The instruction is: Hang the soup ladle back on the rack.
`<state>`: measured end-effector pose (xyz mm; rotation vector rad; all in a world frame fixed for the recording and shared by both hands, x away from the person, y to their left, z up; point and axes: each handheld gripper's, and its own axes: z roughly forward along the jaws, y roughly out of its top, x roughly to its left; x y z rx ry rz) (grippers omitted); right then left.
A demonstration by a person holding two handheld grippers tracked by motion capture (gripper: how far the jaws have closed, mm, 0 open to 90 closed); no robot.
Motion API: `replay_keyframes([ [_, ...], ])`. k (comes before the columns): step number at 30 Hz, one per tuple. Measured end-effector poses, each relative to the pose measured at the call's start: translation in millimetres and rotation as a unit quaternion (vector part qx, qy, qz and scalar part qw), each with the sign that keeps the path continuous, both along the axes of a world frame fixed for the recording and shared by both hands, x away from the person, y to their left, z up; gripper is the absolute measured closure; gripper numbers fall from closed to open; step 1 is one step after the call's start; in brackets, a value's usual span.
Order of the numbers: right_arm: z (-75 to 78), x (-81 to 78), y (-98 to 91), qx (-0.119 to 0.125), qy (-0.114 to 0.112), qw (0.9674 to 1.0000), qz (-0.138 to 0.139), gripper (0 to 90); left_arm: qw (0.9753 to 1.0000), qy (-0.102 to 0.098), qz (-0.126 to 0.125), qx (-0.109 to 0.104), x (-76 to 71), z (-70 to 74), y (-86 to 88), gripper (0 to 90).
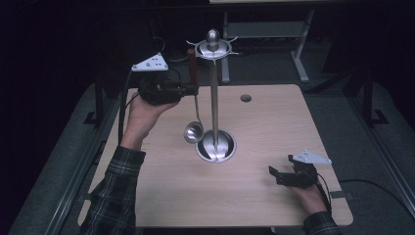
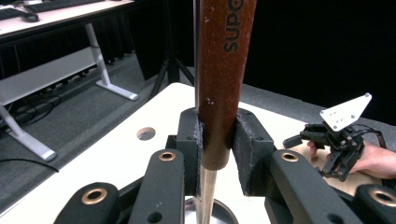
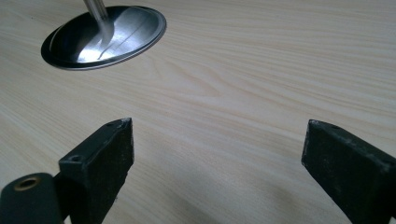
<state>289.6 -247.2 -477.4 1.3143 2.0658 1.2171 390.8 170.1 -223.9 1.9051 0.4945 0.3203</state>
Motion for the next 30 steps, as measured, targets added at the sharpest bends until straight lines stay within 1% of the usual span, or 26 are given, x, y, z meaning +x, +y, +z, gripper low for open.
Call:
replay_keyframes([
  [2, 0.5, 0.2, 0.3, 0.003, 0.001, 1.0, 0.0, 8.9, 1.0, -0.001, 0.0, 0.002, -0.3, -0.8, -0.7, 72.5],
  [5, 1.0, 0.3, 1.3, 0.003, -0.005, 1.0, 0.004, 8.9, 1.0, -0.002, 0.002, -0.001, -1.6, -1.9, -0.4, 70.6],
  [9, 1.5, -0.5, 2.3, 0.003, -0.007, 0.9999, 0.009, 8.9, 0.9999, -0.002, 0.011, 0.007, -6.2, -5.0, 3.0, 61.5],
  [13, 2.1, -0.8, 3.3, 0.002, -0.006, 1.0, 0.008, 8.9, 0.9995, 0.0, 0.025, 0.017, -12.8, -11.4, 10.8, 48.7],
  [15, 2.1, -0.7, 4.3, 0.0, -0.006, 0.9999, 0.009, 8.9, 0.9992, 0.004, 0.032, 0.024, -15.4, -16.1, 15.8, 44.3],
  [16, 2.1, -1.0, 4.9, -0.002, -0.006, 0.9999, 0.01, 8.9, 0.9989, 0.007, 0.033, 0.031, -16.5, -18.4, 18.5, 42.7],
  [17, 2.0, -1.0, 5.2, -0.003, -0.006, 0.9999, 0.011, 8.9, 0.9987, 0.013, 0.038, 0.033, -18.4, -21.1, 20.7, 41.1],
  [19, 2.1, -1.2, 5.5, -0.003, -0.005, 0.9999, 0.01, 8.9, 0.9983, 0.015, 0.04, 0.04, -20.7, -25.3, 26.5, 39.2],
  [21, 2.0, -1.3, 5.4, -0.003, -0.005, 0.9999, 0.009, 8.9, 0.998, 0.022, 0.045, 0.04, -24.0, -29.6, 31.7, 37.3],
  [22, 1.9, -1.2, 5.2, -0.004, -0.005, 0.9999, 0.009, 8.9, 0.9978, 0.019, 0.046, 0.043, -24.8, -31.3, 34.8, 36.6],
  [23, 1.8, -1.2, 5.0, -0.004, -0.004, 1.0, 0.008, 8.9, 0.9977, 0.024, 0.05, 0.04, -26.0, -33.6, 37.0, 35.9],
  [30, 1.4, -1.1, 5.2, -0.004, -0.003, 1.0, 0.006, 8.9, 0.9957, 0.043, 0.065, 0.05, -31.5, -52.6, 50.8, 30.5],
])
